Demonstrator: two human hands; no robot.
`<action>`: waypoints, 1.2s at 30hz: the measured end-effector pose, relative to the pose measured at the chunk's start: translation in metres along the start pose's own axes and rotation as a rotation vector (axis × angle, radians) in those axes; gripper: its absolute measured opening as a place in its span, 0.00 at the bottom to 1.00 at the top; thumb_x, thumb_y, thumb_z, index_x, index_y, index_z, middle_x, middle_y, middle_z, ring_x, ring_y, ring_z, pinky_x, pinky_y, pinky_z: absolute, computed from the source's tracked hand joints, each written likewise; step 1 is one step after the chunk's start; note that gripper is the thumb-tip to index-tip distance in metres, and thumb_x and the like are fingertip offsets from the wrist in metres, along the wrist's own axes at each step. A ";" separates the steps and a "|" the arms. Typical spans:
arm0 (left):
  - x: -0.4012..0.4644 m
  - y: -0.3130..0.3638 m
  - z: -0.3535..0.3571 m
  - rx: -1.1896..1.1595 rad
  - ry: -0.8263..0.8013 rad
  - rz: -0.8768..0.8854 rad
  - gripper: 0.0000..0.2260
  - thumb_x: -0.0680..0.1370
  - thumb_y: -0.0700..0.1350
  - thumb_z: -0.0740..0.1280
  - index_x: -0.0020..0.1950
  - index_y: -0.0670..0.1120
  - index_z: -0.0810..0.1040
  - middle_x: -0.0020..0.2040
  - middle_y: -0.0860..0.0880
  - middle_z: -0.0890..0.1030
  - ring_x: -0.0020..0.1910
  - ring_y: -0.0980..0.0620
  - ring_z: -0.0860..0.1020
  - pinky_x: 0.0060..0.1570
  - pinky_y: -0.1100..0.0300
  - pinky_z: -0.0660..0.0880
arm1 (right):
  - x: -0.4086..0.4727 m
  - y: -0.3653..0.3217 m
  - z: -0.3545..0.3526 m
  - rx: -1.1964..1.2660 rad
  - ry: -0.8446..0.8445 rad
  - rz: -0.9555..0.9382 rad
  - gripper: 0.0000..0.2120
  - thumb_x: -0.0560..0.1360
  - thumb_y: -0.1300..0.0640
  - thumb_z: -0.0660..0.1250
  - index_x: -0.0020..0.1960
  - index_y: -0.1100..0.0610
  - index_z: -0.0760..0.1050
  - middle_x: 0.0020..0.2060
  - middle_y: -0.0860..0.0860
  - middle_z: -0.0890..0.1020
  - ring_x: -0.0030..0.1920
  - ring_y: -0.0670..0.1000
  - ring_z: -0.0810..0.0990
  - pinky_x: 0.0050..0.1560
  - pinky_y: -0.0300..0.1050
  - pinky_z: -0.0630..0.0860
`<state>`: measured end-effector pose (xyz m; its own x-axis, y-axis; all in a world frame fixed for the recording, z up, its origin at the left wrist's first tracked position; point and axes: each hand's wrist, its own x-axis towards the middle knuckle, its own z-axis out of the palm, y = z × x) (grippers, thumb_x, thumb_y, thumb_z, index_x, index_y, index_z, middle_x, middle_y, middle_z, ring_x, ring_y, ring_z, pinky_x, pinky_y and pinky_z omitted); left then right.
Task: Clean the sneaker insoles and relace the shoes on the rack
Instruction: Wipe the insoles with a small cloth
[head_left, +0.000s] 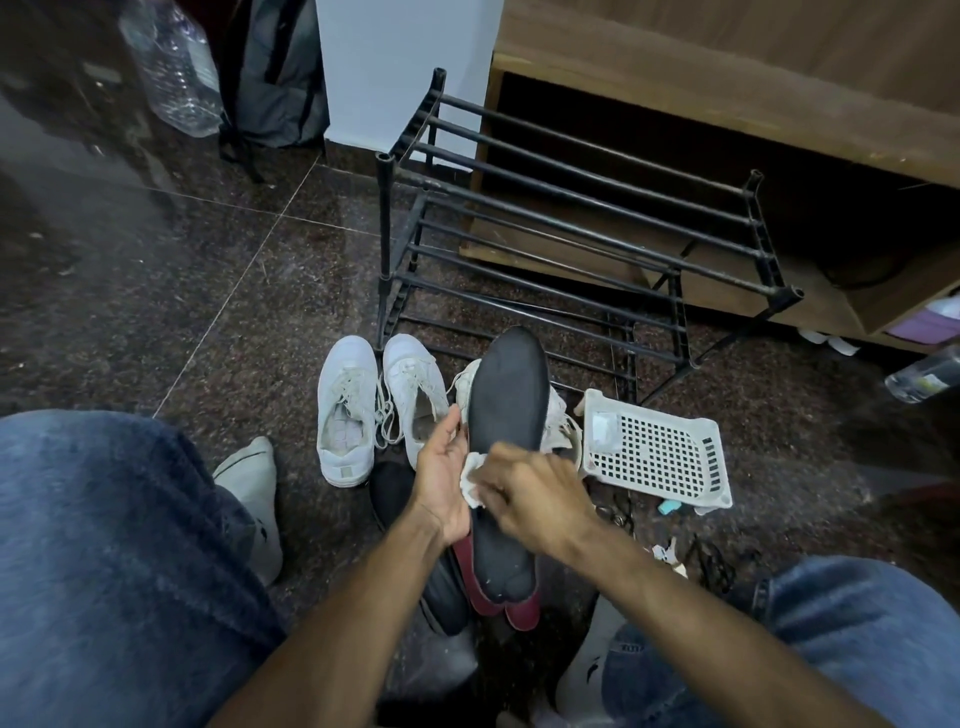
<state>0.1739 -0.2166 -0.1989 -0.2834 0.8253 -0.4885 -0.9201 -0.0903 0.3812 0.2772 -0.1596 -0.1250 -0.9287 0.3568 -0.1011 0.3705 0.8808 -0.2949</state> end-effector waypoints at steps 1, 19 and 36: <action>0.000 0.000 0.000 -0.001 -0.021 -0.003 0.23 0.78 0.57 0.60 0.65 0.43 0.77 0.60 0.42 0.81 0.56 0.46 0.81 0.54 0.55 0.78 | -0.003 -0.003 0.004 -0.033 -0.014 -0.024 0.09 0.78 0.53 0.62 0.55 0.49 0.79 0.50 0.47 0.77 0.48 0.57 0.80 0.46 0.52 0.76; -0.006 0.008 0.003 -0.015 -0.067 -0.067 0.35 0.74 0.67 0.62 0.64 0.38 0.78 0.62 0.38 0.78 0.59 0.41 0.78 0.61 0.47 0.74 | -0.006 0.004 0.007 0.075 -0.010 -0.039 0.11 0.78 0.52 0.63 0.59 0.48 0.77 0.52 0.44 0.78 0.48 0.52 0.80 0.50 0.50 0.76; -0.008 -0.005 0.005 0.270 0.025 -0.052 0.25 0.76 0.63 0.61 0.49 0.43 0.85 0.48 0.39 0.84 0.45 0.46 0.84 0.48 0.54 0.79 | 0.012 0.011 0.000 0.047 0.079 0.045 0.10 0.78 0.55 0.62 0.57 0.49 0.77 0.46 0.47 0.77 0.42 0.54 0.80 0.46 0.53 0.78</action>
<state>0.1821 -0.2198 -0.1925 -0.2474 0.8108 -0.5305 -0.8291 0.1061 0.5489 0.2699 -0.1458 -0.1299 -0.9062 0.4210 -0.0404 0.4091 0.8484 -0.3360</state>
